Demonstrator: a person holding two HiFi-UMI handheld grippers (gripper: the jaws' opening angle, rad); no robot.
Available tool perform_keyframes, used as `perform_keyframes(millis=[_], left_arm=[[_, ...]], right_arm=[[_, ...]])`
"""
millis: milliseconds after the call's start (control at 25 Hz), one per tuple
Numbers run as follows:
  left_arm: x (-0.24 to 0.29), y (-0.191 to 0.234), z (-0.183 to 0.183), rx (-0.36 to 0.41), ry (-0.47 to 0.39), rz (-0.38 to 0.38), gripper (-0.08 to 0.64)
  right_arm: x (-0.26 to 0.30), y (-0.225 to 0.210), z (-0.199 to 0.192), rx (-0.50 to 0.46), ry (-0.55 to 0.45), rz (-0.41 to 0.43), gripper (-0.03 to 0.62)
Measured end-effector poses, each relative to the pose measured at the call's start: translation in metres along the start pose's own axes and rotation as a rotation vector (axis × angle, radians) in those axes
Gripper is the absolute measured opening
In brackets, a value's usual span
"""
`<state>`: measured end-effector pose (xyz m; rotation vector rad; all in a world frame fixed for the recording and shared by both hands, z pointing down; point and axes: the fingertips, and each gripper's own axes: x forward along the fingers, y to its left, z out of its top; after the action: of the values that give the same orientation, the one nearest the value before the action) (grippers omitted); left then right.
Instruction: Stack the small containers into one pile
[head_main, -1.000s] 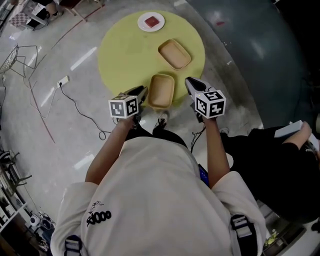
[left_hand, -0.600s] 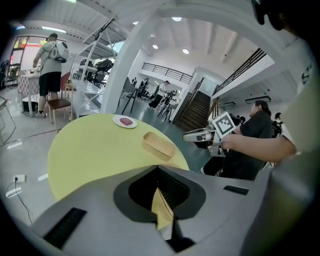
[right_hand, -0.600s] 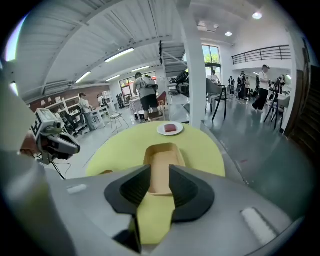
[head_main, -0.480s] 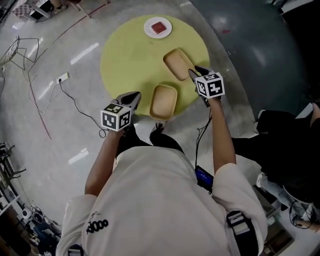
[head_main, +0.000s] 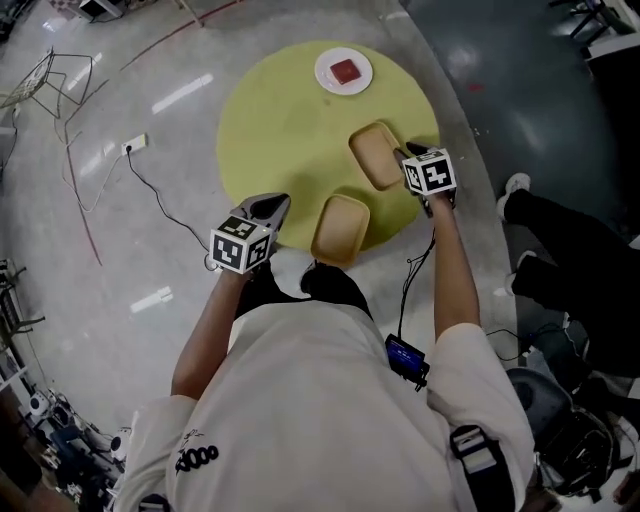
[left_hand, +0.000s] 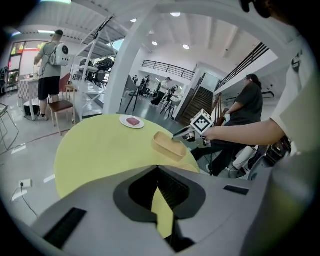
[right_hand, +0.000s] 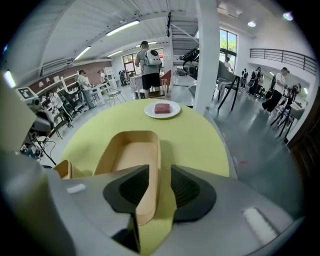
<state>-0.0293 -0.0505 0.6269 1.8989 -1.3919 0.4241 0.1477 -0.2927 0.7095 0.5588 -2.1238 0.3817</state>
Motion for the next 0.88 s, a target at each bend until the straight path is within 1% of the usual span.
perform_keyframes(millis=[120, 160, 320, 520, 600, 760, 880], left_arm=[[-0.006, 0.006, -0.002, -0.005, 0.007, -0.007, 0.006], [-0.008, 0.007, -0.003, -0.006, 0.01, -0.012, 0.006], [-0.009, 0.016, 0.0, -0.008, 0.013, -0.018, 0.006], [-0.019, 0.03, 0.008, -0.003, 0.006, -0.042, 0.006], [-0.022, 0.036, 0.012, 0.003, 0.009, -0.055, 0.006], [-0.023, 0.048, 0.024, 0.032, 0.018, -0.09, 0.006], [-0.019, 0.056, 0.039, 0.062, 0.023, -0.124, 0.006]], right_arm=[[0.008, 0.0, 0.003, 0.01, 0.018, 0.001, 0.142], [0.008, -0.001, 0.005, 0.022, 0.023, -0.006, 0.13], [0.012, -0.006, 0.005, 0.085, 0.046, -0.021, 0.048], [0.009, 0.003, 0.0, 0.12, 0.103, -0.058, 0.034], [0.004, 0.007, 0.002, 0.145, 0.104, -0.067, 0.028], [-0.012, 0.014, 0.011, 0.251, 0.066, -0.092, 0.025], [-0.031, 0.02, 0.016, 0.37, 0.01, -0.118, 0.025]])
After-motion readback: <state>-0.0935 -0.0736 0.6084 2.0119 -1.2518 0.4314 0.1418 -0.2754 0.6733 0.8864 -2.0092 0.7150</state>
